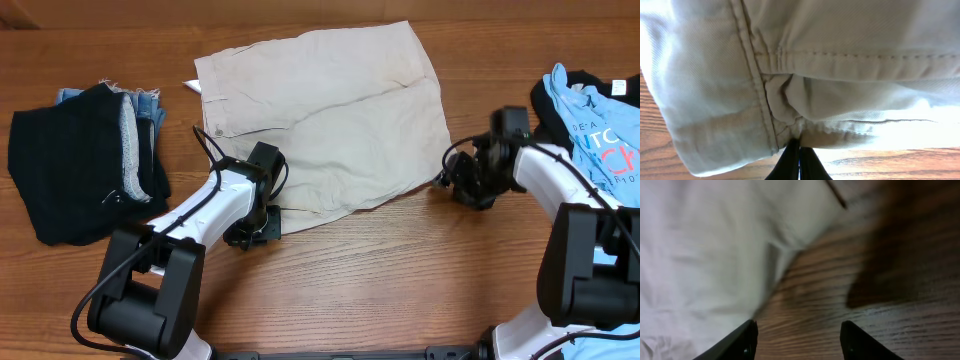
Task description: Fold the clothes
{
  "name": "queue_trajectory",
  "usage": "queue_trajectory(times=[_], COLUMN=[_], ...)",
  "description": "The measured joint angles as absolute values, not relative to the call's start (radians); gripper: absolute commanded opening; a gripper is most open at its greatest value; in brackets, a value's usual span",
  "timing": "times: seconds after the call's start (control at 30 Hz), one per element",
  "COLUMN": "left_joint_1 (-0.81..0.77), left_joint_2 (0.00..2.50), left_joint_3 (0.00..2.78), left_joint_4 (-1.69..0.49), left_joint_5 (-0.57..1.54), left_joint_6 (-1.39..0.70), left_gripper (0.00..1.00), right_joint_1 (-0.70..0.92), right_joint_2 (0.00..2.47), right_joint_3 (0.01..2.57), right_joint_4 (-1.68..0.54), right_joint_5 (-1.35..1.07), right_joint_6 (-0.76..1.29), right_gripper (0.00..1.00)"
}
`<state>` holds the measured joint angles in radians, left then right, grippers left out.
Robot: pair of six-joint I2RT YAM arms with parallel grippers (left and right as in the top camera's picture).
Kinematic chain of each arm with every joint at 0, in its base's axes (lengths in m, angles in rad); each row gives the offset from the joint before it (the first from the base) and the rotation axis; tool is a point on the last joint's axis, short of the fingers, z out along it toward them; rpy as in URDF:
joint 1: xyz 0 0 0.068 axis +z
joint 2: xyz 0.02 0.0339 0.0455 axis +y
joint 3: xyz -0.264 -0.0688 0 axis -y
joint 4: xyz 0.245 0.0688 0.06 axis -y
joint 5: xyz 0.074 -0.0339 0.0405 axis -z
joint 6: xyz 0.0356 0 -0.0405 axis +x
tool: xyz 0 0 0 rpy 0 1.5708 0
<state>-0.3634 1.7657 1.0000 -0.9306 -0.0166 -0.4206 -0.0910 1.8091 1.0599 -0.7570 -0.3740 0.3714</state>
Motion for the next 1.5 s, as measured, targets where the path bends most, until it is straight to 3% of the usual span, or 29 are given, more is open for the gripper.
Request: queue_trajectory(times=[0.2, 0.23, 0.3, 0.37, 0.4, 0.57, 0.87, 1.1, 1.13, 1.2, 1.27, 1.37, 1.5], left_joint_1=[-0.363, -0.363, -0.363, -0.363, -0.363, -0.363, -0.348, -0.285, -0.284, -0.284, -0.284, -0.284, -0.293], left_joint_2=[1.766, 1.766, 1.766, 1.766, 1.766, 1.766, 1.765, 1.766, 1.766, 1.766, 1.765, 1.766, 1.766], left_joint_3=[1.0, 1.0, 1.0, 1.0, 1.0, 1.0, 1.02, 1.022, 1.022, 1.022, 1.022, 1.023, 1.059], left_joint_4=[-0.928, -0.928, -0.928, -0.928, -0.928, -0.933, -0.991, -1.073, -1.084, -1.094, -1.086, -1.057, -0.988], left_joint_5=[-0.019, -0.019, -0.019, -0.019, -0.019, -0.02, -0.011, -0.05, -0.052, -0.055, -0.053, -0.028, 0.06], left_joint_6=[-0.421, -0.421, -0.421, -0.421, -0.421, -0.421, -0.421, -0.421, -0.421, -0.421, -0.421, -0.419, -0.373], left_gripper=[0.04, 0.04, 0.04, 0.04, 0.04, 0.04, 0.04, 0.04, 0.04, 0.04, 0.04, 0.11, 0.14], right_joint_1=[-0.081, -0.072, -0.055, -0.041, -0.038, -0.055, -0.087, -0.105, -0.105, -0.105, -0.105, -0.108, -0.12], right_joint_2=[1.809, 1.81, 1.81, 1.81, 1.81, 1.81, 1.799, 1.766, 1.766, 1.767, 1.767, 1.767, 1.767], right_joint_3=[0.95, 0.939, 0.925, 0.92, 0.92, 0.929, 1.314, 1.464, 1.464, 1.464, 1.464, 1.464, 1.464], right_joint_4=[-0.459, -0.416, -0.353, -0.315, -0.307, -0.352, -0.961, -1.168, -1.188, -1.224, -1.247, -1.241, -1.19], right_joint_5=[-0.547, -0.559, -0.577, -0.584, -0.585, -0.565, -0.376, -0.163, -0.147, -0.125, -0.11, -0.096, -0.094], right_joint_6=[0.479, 0.501, 0.538, 0.571, 0.582, 0.558, 0.313, 0.25, 0.249, 0.242, 0.241, 0.238, 0.253], right_gripper=[0.63, 0.57, 0.25, 0.07, 0.04, 0.04, 0.04, 0.04, 0.09, 0.37, 0.58, 0.67, 0.68])
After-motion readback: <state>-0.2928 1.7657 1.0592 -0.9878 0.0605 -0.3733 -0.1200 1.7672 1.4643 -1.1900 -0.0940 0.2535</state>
